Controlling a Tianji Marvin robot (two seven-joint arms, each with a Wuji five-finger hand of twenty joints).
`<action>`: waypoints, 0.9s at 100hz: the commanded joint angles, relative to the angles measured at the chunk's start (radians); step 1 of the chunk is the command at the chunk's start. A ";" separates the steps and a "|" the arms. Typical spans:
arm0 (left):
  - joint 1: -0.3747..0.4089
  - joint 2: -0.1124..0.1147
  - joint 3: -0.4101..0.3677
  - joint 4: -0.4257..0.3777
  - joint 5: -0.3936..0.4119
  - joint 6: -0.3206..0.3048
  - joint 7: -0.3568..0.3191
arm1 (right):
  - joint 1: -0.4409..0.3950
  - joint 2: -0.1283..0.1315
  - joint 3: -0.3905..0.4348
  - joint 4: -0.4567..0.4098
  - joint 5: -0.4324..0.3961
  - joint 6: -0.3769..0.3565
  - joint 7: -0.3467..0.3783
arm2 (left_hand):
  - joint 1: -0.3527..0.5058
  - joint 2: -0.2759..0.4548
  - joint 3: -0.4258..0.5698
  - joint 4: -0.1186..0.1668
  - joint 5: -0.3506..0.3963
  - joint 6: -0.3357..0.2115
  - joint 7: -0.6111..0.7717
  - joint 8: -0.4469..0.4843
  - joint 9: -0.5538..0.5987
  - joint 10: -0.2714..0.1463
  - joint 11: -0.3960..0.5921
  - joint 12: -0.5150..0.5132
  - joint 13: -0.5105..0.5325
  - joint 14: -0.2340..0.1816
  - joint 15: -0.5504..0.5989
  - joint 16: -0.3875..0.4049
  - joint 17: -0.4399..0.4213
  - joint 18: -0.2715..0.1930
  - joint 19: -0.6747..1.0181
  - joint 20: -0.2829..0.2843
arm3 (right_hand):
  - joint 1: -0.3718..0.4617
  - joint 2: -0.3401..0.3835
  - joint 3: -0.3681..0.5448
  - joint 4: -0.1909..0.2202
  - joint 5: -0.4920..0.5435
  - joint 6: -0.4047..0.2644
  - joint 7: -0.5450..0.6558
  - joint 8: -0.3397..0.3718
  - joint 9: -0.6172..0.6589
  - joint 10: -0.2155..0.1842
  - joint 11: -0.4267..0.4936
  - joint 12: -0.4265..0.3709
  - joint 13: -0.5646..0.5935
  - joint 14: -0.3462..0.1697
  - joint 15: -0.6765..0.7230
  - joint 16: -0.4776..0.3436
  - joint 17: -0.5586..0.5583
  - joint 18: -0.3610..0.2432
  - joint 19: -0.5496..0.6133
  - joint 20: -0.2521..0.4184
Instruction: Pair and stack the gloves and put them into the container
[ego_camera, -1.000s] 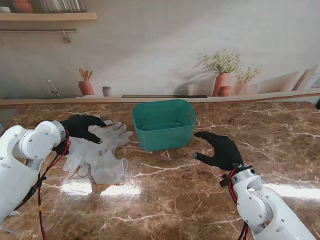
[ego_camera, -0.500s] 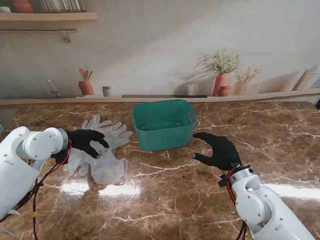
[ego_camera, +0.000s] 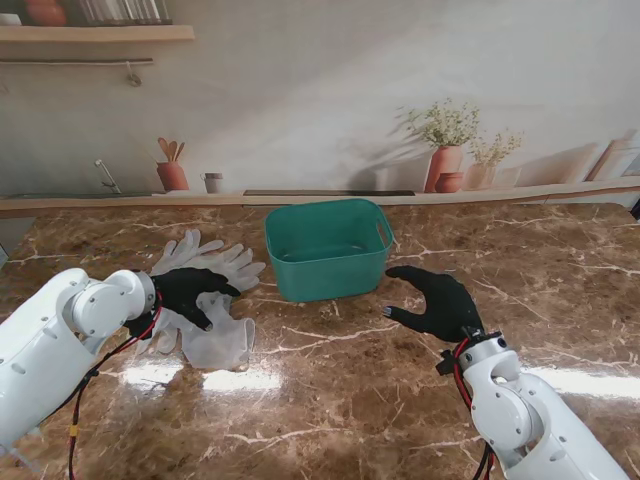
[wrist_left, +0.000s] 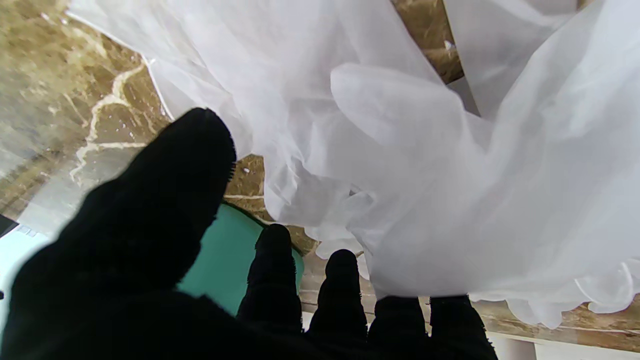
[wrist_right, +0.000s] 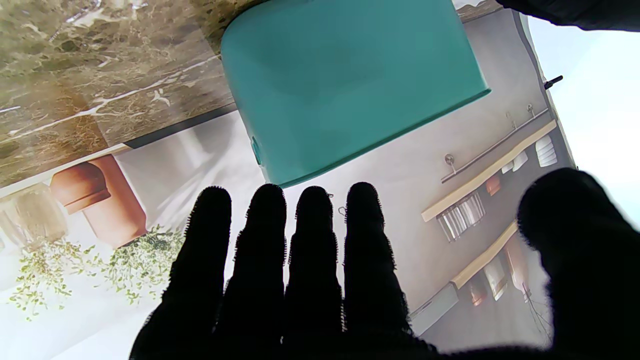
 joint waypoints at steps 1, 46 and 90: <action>-0.005 -0.010 0.021 0.009 0.033 0.000 -0.002 | -0.009 -0.003 0.000 0.004 0.007 -0.001 0.016 | -0.044 -0.044 0.032 -0.023 0.012 0.011 0.039 0.009 -0.023 -0.021 0.002 -0.004 -0.040 -0.023 -0.016 0.019 -0.012 0.004 -0.010 0.022 | 0.010 0.006 0.014 0.032 0.016 -0.022 0.006 0.005 0.012 -0.005 0.002 0.014 -0.021 -0.005 0.005 0.012 -0.007 0.000 0.017 -0.003; -0.010 -0.016 0.063 0.003 0.144 0.041 0.061 | -0.016 -0.002 0.004 -0.002 0.009 0.000 0.025 | 0.238 0.131 -0.096 -0.060 0.400 -0.109 0.802 0.373 0.042 -0.037 0.100 0.055 -0.021 -0.041 0.020 0.072 -0.029 0.010 0.057 0.197 | 0.025 0.007 0.041 0.028 0.057 -0.046 0.034 0.018 0.026 -0.002 0.008 0.022 -0.013 0.001 0.011 0.018 -0.001 0.006 0.026 0.004; 0.248 -0.050 -0.170 -0.250 0.063 0.087 0.180 | -0.034 0.002 -0.045 -0.056 0.008 0.046 0.064 | 0.214 0.155 -0.072 -0.053 0.378 -0.094 0.754 0.512 0.193 -0.019 0.118 0.063 0.051 -0.013 0.074 0.071 -0.031 0.031 0.033 0.201 | 0.032 -0.024 0.091 0.018 0.085 -0.025 0.065 0.032 0.099 0.003 0.054 0.065 0.059 0.024 0.060 0.058 0.020 0.014 0.062 0.021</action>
